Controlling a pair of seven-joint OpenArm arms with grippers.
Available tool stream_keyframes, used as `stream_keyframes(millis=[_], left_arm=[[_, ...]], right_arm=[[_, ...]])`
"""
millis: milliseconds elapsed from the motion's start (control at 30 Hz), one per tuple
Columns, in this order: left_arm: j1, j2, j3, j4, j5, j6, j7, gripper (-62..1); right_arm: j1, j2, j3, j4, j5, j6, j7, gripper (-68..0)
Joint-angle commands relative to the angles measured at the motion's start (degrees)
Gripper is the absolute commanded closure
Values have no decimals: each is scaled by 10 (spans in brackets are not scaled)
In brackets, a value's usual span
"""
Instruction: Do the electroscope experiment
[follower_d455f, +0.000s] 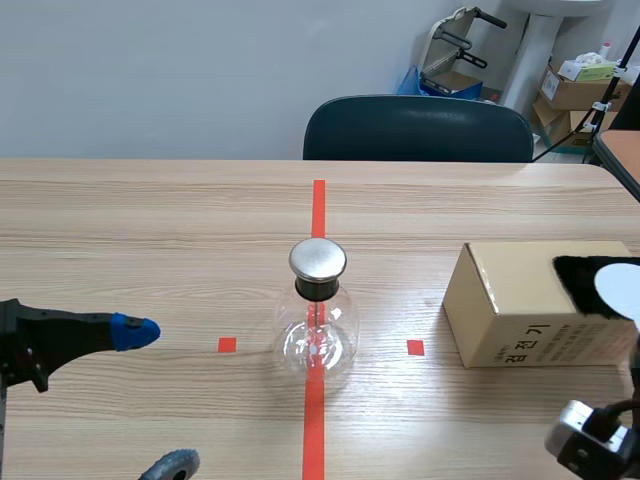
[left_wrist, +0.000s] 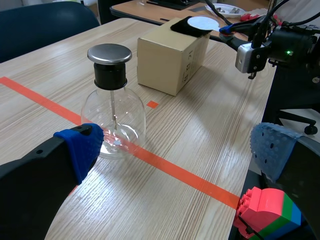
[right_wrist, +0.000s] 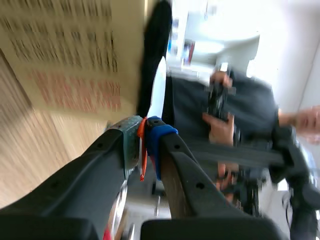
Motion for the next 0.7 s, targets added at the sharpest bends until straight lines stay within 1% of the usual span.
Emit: stream_keyframes(millis=[0,167,300,667], left_arm=[[4,4,-1,7,-2,-3,-10,-623],[4,6,-1,7,-2,-3,-9,-623],[4,12,-1,7,-1,-3,-5,-623],[4,13,-1,7,-2,-2,-6,-623]], right_arm=[[2,6,-2,9,2,-33,-2,-8],[2,6,-2,9,3,-33,2,-8],[2,5,-2,9,3,-33,-9,-9],[5,7,3,9,5,-33,-11,-9]])
